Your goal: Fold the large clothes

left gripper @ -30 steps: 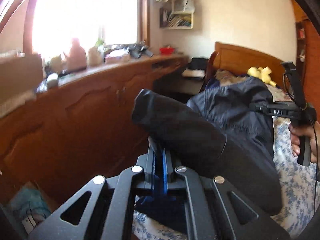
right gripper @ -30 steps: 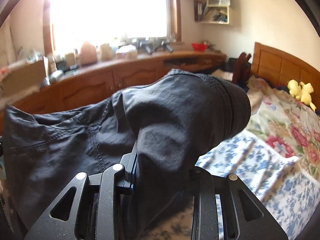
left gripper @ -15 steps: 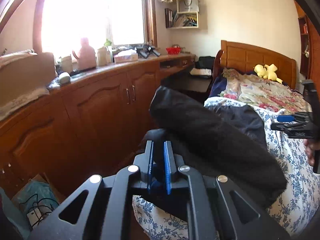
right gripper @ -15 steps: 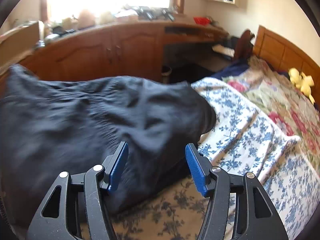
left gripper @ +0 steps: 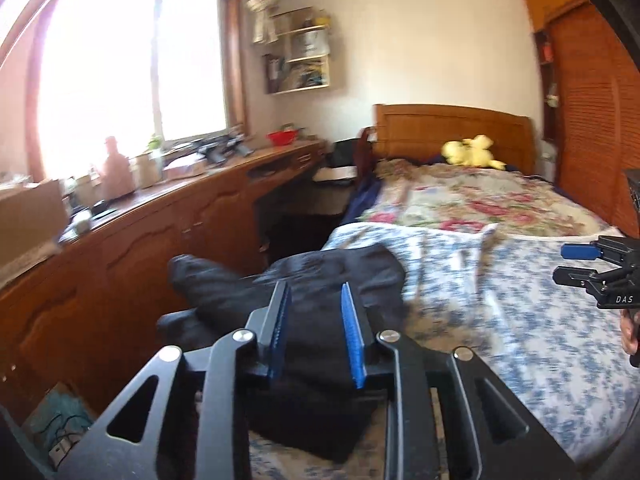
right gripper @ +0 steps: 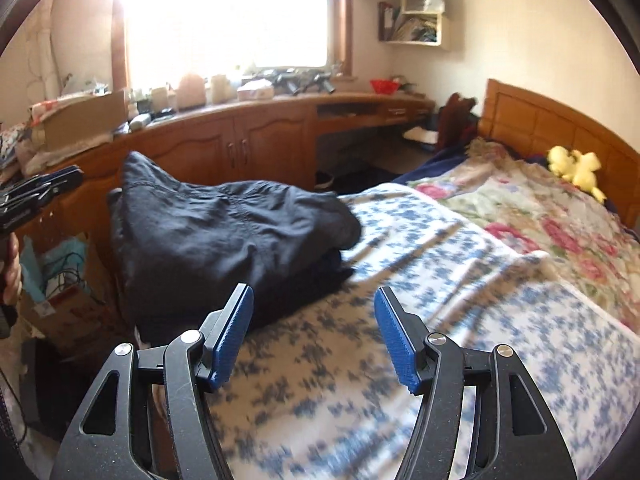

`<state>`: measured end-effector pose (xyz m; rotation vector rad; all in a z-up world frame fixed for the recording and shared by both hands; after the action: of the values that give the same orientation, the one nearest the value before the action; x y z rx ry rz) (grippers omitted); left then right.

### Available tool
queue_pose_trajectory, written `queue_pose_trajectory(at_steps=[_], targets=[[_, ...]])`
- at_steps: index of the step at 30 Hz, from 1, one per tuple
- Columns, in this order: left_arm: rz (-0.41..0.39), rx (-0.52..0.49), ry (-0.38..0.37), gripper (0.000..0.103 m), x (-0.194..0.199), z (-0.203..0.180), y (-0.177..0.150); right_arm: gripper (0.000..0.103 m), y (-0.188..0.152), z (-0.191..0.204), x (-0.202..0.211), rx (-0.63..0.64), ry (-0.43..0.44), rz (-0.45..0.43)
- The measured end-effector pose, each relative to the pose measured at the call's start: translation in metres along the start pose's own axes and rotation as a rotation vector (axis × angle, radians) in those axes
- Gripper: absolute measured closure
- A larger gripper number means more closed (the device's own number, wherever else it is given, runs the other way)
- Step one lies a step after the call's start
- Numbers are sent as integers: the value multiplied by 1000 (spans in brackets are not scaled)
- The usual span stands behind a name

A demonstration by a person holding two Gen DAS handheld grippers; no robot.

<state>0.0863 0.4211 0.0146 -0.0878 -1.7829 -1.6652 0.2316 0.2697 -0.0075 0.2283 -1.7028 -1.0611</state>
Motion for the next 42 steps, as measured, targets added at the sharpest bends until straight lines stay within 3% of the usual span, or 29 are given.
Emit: queue_pose_trajectory(at_steps=[11, 15, 22, 25, 31, 42], targets=[[-42, -98, -257, 66, 41, -174, 7, 30, -75, -75, 133, -100, -154, -84], [-43, -112, -335, 50, 59, -224, -4, 27, -110, -96, 171, -164, -184, -100], [-63, -164, -420, 49, 88, -309, -25, 16, -171, -125, 222, -265, -250, -108], [-41, -158, -458, 49, 95, -334, -32, 15, -190, -133, 239, -295, -300, -110], [-2, -168, -465, 49, 107, -368, -42, 15, -217, -137, 280, -361, -369, -169], [-13, -152, -478, 49, 148, -377, -63, 15, -246, -120, 331, -405, -437, -240]])
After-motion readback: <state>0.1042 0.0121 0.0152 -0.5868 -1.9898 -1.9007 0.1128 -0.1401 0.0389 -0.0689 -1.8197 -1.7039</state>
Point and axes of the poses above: each gripper's, at about its wrist camera, not at the fingertips, and x roughly against the way its jaws point, z to its left, y to its top, the point moved 8 cm from there along -x, roughly the way its jaws point, and after that the axes turned 8 degrees about z, right-handed, at the moved point
